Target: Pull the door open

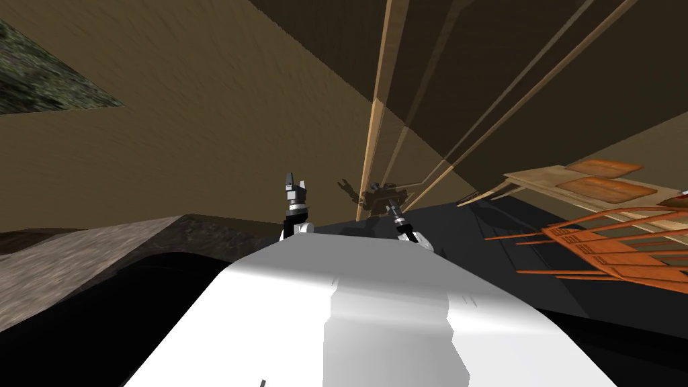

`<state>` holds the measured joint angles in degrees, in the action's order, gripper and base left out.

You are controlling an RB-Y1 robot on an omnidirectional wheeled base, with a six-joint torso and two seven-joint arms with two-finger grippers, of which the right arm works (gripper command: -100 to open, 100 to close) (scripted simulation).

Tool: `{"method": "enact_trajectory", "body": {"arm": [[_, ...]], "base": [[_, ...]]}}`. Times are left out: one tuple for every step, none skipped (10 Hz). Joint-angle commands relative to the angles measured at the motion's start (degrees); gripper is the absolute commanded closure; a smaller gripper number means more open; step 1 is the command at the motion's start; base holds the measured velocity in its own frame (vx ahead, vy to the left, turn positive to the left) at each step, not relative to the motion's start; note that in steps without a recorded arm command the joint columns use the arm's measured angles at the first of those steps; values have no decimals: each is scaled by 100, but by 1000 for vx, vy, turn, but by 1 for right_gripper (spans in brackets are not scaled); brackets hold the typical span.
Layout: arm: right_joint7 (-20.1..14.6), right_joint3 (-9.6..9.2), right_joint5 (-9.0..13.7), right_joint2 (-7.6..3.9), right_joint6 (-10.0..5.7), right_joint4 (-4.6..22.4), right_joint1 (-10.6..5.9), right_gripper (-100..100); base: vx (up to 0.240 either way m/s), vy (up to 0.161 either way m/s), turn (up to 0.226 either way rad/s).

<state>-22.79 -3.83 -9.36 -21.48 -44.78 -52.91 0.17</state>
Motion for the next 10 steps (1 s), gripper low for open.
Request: {"method": "enact_trajectory", "body": {"arm": [[-64, -5, -30, -51, -63, 221, -95, -100], [-112, -10, -58, -92, -112, 394, -157, -100], [-136, -13, -72, -112, -137, 480, -189, -100], [-163, -15, -87, -134, -165, 577, -224, -100], [-185, -18, -100, -152, -187, 656, -252, -100], [-173, -16, -90, -146, -168, 589, -223, -100], [-190, 112, -5, -231, -272, 757, -200, -100], [-194, 157, 26, -261, -306, 812, -190, -100], [-204, 256, 94, -325, -382, 934, -169, -100], [-214, 360, 165, -393, -461, 1062, -147, -100]], "base": [[83, -30, 47], [93, -44, 72], [99, -46, 47], [95, -34, 33], [91, -34, 29], [41, -17, 8], [109, 87, 242], [154, 96, 211], [187, 84, 268], [202, 102, 283]]}}
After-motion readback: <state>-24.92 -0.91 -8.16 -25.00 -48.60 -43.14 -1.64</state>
